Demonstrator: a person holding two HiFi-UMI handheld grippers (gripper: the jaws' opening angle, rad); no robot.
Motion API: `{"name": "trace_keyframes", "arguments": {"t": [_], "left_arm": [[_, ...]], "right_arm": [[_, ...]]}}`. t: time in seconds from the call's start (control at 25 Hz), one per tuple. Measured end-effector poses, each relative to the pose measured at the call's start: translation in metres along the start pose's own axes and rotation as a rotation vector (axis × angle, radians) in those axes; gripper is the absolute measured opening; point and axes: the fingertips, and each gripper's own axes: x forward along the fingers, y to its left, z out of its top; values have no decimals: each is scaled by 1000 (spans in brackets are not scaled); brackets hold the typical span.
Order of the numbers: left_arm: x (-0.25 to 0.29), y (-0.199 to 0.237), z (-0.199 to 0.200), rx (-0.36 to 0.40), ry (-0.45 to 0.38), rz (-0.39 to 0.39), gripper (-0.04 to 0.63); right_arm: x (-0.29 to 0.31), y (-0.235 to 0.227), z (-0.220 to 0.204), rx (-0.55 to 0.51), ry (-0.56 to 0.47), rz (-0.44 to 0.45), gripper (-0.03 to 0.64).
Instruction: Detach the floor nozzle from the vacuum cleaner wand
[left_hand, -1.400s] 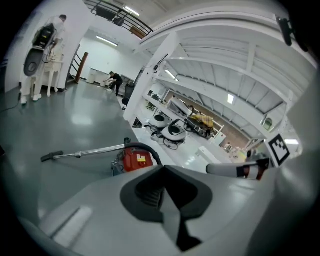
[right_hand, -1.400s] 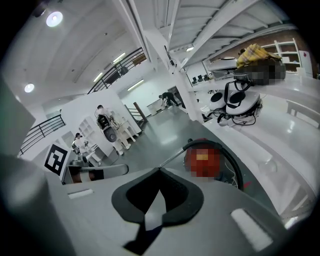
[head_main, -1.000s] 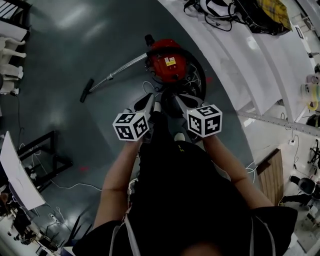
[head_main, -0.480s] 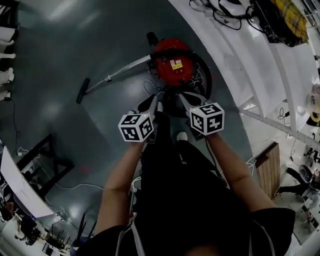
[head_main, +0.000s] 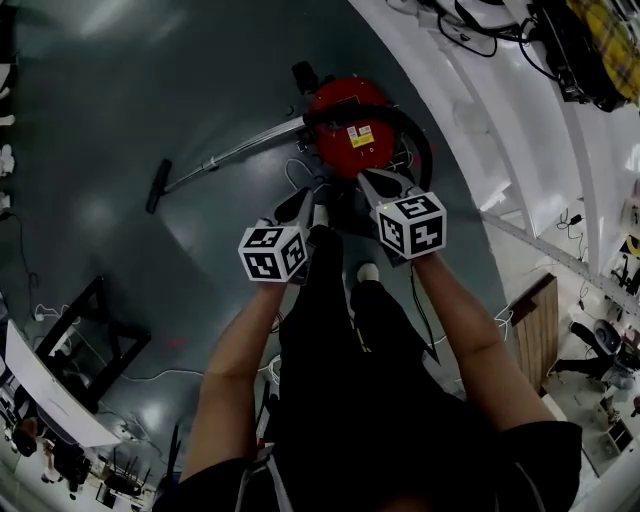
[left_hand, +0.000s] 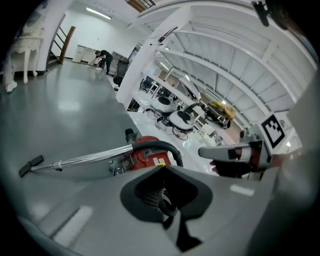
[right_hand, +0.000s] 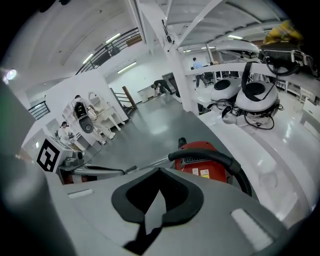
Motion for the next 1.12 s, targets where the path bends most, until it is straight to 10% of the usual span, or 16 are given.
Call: {"name": "trace_keyframes", "arguments": {"t": [0.68, 1.12], "left_arm": [[94, 75, 10, 17, 35, 25, 9], [121, 109, 11, 20, 1, 41, 9]], "right_arm": [[108, -36, 21, -153, 54, 21, -2], [149, -49, 42, -559, 123, 72, -2]]}}
